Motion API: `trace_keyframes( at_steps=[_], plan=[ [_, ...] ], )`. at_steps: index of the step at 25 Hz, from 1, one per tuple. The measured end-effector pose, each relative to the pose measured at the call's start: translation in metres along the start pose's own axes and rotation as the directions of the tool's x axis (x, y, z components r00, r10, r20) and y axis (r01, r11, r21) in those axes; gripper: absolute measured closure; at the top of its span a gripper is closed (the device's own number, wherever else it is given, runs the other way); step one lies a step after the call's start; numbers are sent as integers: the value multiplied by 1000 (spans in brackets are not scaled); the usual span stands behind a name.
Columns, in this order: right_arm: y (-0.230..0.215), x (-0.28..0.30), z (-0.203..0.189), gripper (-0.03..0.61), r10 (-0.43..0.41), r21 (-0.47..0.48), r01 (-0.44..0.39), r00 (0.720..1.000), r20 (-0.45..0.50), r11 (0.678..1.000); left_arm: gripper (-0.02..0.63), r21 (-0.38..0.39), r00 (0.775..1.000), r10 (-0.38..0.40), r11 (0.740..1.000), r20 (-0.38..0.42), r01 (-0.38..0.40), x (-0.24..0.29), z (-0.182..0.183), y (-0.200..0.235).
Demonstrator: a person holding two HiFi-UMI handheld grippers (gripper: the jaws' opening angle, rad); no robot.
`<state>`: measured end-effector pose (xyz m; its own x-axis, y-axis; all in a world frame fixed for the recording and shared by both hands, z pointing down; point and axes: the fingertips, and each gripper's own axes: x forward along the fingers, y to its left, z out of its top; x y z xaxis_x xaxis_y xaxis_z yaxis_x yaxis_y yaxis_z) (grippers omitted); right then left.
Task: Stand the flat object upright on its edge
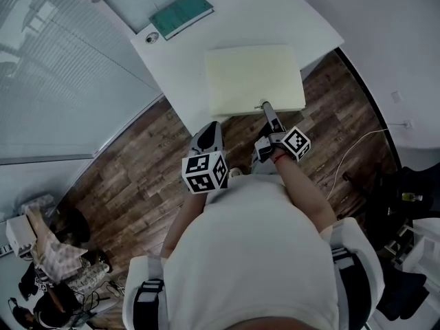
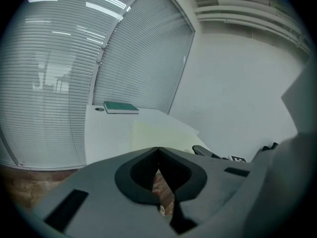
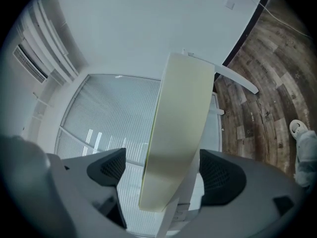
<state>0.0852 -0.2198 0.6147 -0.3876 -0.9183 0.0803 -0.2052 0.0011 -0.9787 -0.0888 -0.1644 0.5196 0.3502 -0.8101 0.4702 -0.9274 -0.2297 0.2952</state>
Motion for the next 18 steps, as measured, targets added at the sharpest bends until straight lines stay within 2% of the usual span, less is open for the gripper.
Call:
trace_keyframes(
  at_steps=[8,18],
  plan=[
    [-3,22,12,133,-18,53,15,998,59,998,594,-7,1000,22,1000,9,-22,3,6,5],
    [-6,40,21,133,-21,81,14,996,85,997,594,-12,999,46,999,11,-45,5,7,10]
  ],
)
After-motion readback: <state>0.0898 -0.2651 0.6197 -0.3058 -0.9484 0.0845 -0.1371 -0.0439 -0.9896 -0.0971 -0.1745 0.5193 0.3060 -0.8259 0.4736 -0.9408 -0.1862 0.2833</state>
